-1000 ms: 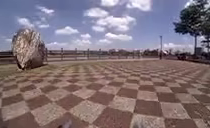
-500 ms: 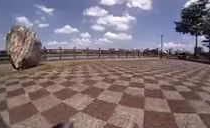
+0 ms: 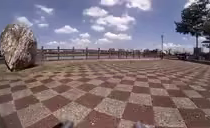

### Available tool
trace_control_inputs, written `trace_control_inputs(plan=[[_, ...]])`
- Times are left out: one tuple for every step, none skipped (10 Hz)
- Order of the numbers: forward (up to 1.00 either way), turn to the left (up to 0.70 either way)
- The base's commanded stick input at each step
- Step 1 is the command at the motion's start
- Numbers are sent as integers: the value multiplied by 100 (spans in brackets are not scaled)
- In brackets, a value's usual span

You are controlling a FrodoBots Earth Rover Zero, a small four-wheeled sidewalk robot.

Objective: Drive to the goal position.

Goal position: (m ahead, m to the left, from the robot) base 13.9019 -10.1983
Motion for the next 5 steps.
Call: trace_control_inputs(plan=[[70,-6],[70,-27],[70,-27],[70,-27],[70,-21]])
